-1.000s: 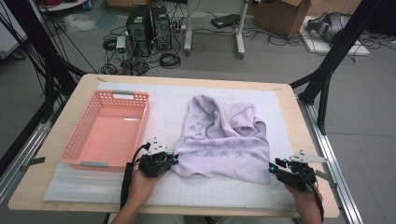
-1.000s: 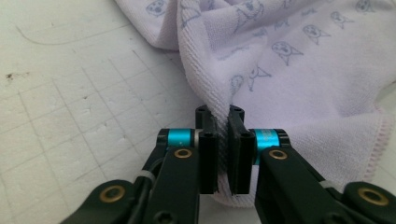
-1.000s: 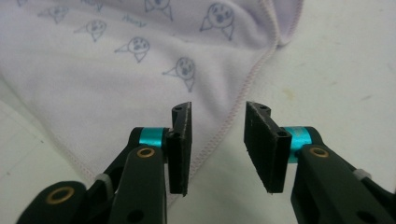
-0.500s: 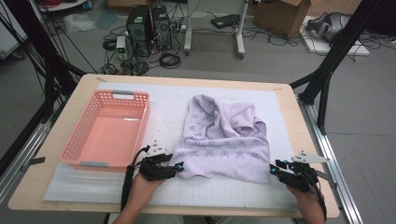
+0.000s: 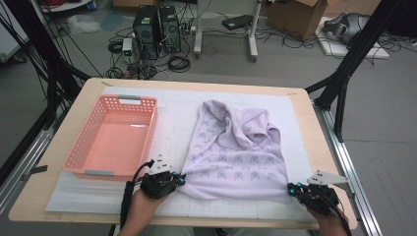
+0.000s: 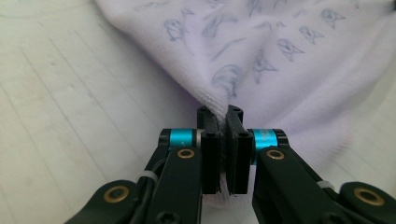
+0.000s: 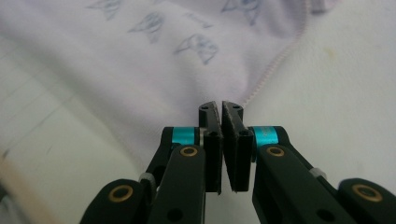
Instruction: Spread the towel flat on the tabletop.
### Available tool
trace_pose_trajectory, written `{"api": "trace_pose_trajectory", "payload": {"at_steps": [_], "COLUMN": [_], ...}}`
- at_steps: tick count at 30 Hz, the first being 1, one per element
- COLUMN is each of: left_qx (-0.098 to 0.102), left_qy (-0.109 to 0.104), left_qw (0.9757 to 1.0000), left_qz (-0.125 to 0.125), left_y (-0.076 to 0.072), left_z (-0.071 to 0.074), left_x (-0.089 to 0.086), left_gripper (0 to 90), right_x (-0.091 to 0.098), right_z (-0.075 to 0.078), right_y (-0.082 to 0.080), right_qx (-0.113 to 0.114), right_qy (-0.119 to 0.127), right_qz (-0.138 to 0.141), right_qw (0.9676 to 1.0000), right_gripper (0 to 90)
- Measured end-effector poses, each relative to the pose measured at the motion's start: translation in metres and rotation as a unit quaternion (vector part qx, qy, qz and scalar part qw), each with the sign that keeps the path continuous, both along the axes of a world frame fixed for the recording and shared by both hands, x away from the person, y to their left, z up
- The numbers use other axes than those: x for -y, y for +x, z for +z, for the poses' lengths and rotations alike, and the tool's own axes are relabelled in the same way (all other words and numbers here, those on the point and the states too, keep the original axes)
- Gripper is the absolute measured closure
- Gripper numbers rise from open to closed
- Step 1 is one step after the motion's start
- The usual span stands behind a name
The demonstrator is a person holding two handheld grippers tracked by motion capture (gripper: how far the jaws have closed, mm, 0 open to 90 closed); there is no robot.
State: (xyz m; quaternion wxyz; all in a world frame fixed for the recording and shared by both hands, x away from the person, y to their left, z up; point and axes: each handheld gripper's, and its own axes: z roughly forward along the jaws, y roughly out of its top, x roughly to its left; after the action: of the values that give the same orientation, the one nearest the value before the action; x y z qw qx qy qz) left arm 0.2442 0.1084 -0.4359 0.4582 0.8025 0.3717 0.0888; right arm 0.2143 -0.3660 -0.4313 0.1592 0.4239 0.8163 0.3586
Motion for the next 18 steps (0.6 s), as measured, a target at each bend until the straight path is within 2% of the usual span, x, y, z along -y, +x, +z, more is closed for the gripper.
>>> {"api": "trace_pose_trajectory", "payload": {"at_steps": [2,5,7,8,10,12,14,17,18], "left_qx": [0.003,0.011,0.015,0.019,0.026,0.026,0.014,-0.010,-0.010], "left_qy": [-0.018,-0.034,-0.043,-0.047,-0.059,-0.056,-0.044,-0.036,-0.032], "left_qw": [0.9995,0.9986,0.9985,0.9985,0.9979,0.9981,0.9988,0.9993,0.9994], "left_qz": [-0.024,-0.038,-0.031,-0.022,-0.004,0.009,0.016,0.006,0.008], "left_y": [-0.010,-0.017,-0.012,-0.008,0.000,0.012,0.026,0.046,0.050], "left_z": [0.000,-0.002,-0.002,-0.001,0.002,0.002,-0.002,-0.010,-0.011], "left_x": [-0.004,-0.001,0.002,0.002,0.003,0.005,0.011,0.023,0.027], "left_gripper": [85.8,82.0,61.5,54.5,46.7,45.1,44.1,46.4,46.2], "right_x": [0.006,0.013,0.016,0.018,0.022,0.022,0.020,0.012,0.009], "right_z": [0.003,0.007,0.006,0.005,0.008,0.013,0.017,0.015,0.013], "right_y": [-0.015,-0.030,-0.033,-0.034,-0.032,-0.028,-0.019,-0.001,0.005], "right_qx": [0.007,0.009,0.007,0.012,0.029,0.050,0.060,0.060,0.059], "right_qy": [0.004,0.008,0.008,0.013,0.032,0.041,0.045,0.043,0.043], "right_qz": [0.002,0.003,-0.010,-0.022,-0.037,-0.049,-0.054,-0.058,-0.058], "right_qw": [1.0000,0.9999,0.9999,0.9996,0.9984,0.9967,0.9957,0.9956,0.9956], "right_gripper": [87.0,86.9,83.7,80.4,76.9,73.0,67.9,61.8,61.9]}}
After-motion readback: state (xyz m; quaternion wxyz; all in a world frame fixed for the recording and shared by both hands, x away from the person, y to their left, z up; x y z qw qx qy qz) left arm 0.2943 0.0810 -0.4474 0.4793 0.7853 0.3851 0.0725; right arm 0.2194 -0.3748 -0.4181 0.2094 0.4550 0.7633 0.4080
